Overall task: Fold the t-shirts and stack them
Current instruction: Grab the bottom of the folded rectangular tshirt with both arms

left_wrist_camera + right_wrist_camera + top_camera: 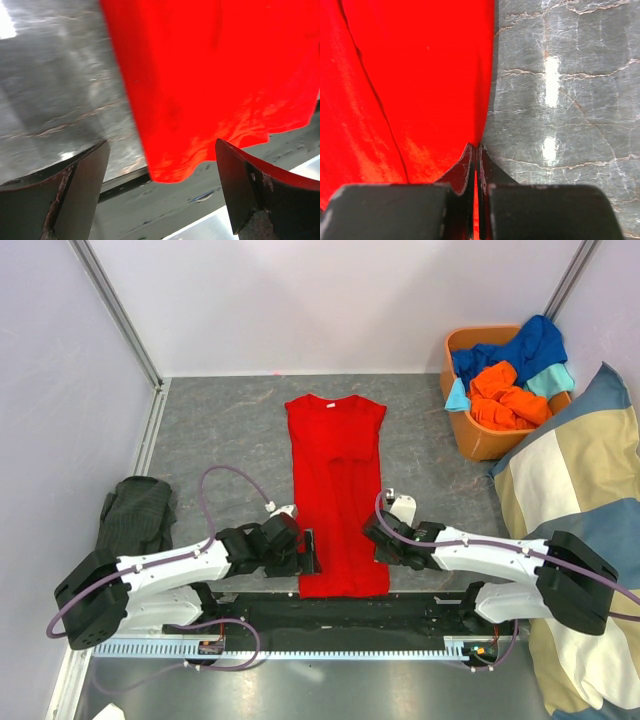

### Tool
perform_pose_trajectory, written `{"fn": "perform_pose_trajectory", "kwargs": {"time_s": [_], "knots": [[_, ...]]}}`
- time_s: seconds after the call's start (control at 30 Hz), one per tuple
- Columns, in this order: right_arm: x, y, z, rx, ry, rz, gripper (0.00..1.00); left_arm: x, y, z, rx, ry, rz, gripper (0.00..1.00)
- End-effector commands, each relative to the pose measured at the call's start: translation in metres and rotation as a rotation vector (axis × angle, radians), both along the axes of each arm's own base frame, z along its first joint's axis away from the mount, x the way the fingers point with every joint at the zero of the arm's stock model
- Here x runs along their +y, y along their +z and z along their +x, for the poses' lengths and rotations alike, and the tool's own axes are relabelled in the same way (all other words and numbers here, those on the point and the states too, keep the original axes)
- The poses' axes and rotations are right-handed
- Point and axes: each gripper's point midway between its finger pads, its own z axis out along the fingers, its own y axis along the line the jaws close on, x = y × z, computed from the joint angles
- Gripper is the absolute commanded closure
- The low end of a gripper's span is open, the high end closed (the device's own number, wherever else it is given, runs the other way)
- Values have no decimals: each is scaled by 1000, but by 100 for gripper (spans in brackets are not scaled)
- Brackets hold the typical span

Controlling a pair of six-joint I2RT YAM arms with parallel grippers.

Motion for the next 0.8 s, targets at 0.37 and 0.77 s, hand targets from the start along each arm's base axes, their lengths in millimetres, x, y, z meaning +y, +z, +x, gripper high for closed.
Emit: {"fn": "perform_pose_trajectory", "kwargs": {"time_s": [0.37, 0.77], "knots": [[-10, 3, -15, 24, 3, 17, 100, 7, -21, -25, 67, 52, 30, 8], [-16, 5, -35, 54, 28, 10, 52, 36, -26, -38, 83, 118, 41, 9]]}}
